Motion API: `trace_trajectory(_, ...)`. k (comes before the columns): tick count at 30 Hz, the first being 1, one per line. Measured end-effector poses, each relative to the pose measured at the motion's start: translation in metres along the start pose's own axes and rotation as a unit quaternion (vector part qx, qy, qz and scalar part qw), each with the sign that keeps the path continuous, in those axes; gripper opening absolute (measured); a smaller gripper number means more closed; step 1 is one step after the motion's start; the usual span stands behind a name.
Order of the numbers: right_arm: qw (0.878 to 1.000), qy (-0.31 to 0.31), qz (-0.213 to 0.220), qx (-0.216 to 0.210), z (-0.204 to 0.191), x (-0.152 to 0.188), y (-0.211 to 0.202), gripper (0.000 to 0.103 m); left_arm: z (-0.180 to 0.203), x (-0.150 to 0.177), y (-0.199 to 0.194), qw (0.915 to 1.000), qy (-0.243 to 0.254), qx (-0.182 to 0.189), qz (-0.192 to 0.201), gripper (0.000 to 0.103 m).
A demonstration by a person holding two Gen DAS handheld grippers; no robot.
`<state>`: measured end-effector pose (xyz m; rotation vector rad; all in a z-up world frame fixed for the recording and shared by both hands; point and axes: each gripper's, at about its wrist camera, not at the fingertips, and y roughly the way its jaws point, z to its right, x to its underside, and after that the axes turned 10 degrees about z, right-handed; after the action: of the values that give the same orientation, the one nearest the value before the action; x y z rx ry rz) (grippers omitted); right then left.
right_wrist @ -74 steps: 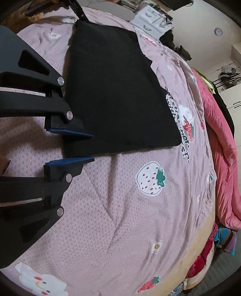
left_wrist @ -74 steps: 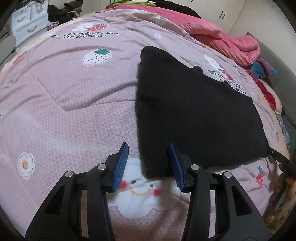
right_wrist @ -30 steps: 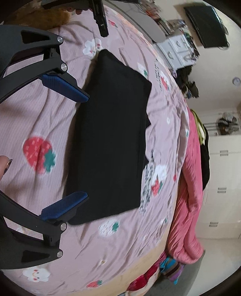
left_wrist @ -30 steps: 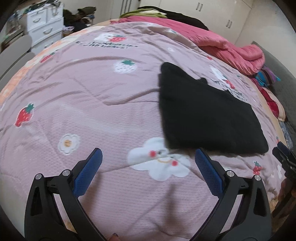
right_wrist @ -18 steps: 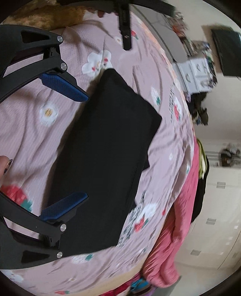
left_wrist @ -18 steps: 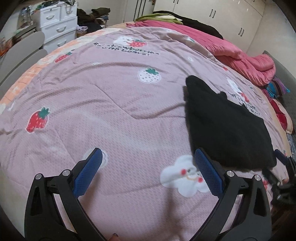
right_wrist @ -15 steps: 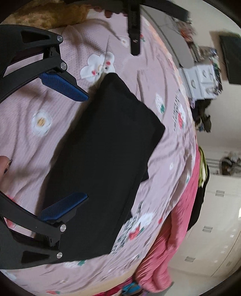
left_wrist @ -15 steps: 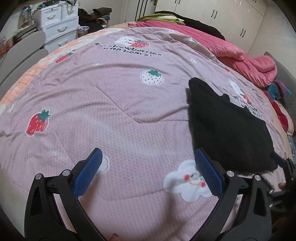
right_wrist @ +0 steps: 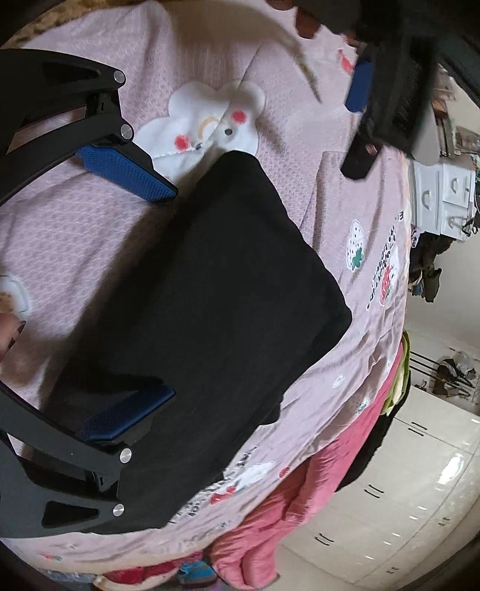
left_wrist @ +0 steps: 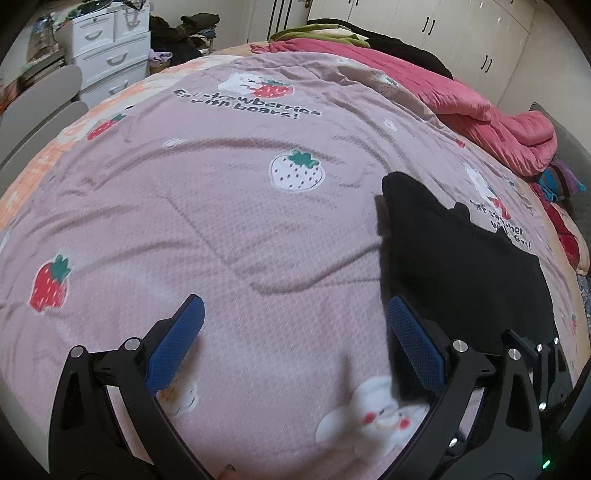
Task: Fold small clothes
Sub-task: 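Grasp the folded sweater's edge with the right gripper and lift it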
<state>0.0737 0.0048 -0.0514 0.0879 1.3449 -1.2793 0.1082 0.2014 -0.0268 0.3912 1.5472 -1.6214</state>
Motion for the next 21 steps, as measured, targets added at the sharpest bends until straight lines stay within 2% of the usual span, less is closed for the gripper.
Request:
trace_trajectory(7, 1.000, -0.015, 0.004, 0.010, -0.004, -0.009, 0.018, 0.099, 0.012, -0.012, 0.016, 1.0000, 0.006, 0.008, -0.001, 0.094)
trace_trajectory(11, 0.999, -0.018, 0.022, 0.024, -0.002, -0.015, 0.021, 0.095, 0.018, -0.017, 0.025, 0.9999, 0.008, 0.010, -0.005, 0.094)
trace_trajectory(12, 0.999, -0.018, 0.026, 0.022, -0.002, -0.016, 0.019, 0.084, 0.020, -0.019, 0.027, 0.9999, 0.009, 0.011, -0.006, 0.094)
trace_trajectory(14, 0.999, -0.017, 0.037, 0.019, -0.001, -0.017, 0.016, 0.076, 0.023, -0.020, 0.031, 0.9998, 0.013, 0.013, -0.007, 0.094)
trace_trajectory(16, 0.999, -0.019, 0.045, 0.019, -0.001, -0.018, 0.013, 0.063, 0.026, -0.022, 0.034, 0.9997, 0.015, 0.015, -0.009, 0.094)
trace_trajectory(18, 0.998, -0.023, 0.056, 0.025, -0.001, -0.019, 0.009, 0.030, 0.030, -0.024, 0.038, 0.9997, 0.016, 0.018, -0.011, 0.094)
trace_trajectory(21, 0.996, -0.031, 0.073, 0.042, -0.001, -0.020, 0.000, 0.018, 0.035, -0.027, 0.041, 0.9995, 0.015, 0.025, -0.015, 0.094)
